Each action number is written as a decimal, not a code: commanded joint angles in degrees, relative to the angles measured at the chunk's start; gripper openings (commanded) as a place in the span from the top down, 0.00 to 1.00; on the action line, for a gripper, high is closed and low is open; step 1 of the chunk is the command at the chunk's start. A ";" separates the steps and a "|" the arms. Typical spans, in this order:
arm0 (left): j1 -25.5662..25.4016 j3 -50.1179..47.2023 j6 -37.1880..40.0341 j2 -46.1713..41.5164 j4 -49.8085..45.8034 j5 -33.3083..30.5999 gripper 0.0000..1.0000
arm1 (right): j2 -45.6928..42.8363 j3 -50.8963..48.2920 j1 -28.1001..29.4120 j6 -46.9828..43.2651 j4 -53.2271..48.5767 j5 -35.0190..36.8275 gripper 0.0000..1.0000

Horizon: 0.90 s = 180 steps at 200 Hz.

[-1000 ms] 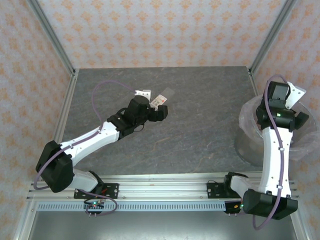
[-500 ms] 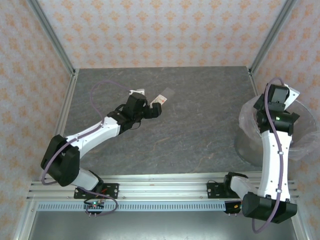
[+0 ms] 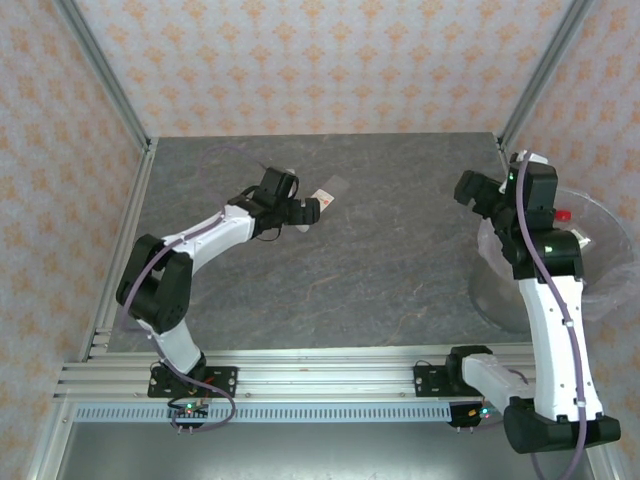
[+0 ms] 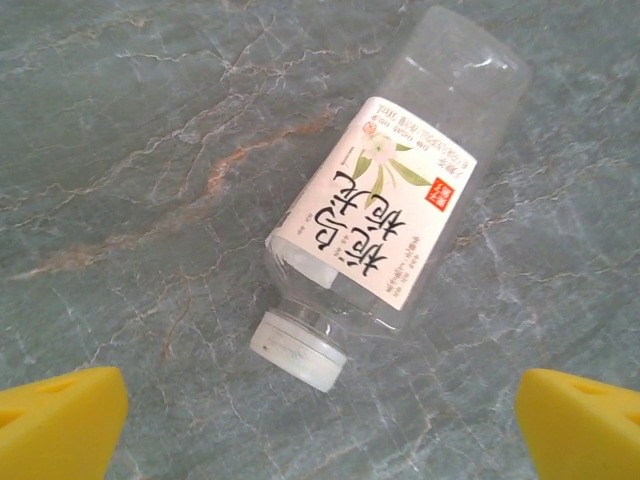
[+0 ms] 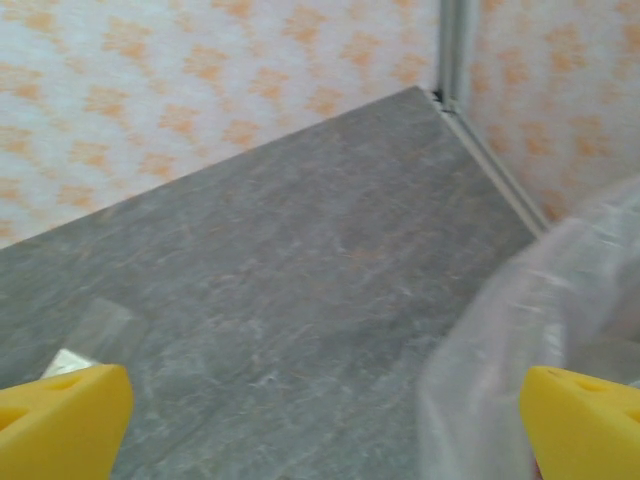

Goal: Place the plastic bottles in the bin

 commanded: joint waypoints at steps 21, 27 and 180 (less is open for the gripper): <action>1.88 3.77 10.82 4.17 -1.74 9.17 0.00 | 0.81 0.07 2.89 0.97 3.98 -0.51 0.01; 1.90 4.31 11.75 5.19 -1.78 9.33 0.00 | 0.85 -0.03 3.03 0.89 3.98 -0.45 0.01; -2.64 26.39 16.60 28.69 -11.86 0.07 0.22 | -1.05 -2.76 3.65 -0.52 1.67 1.48 0.01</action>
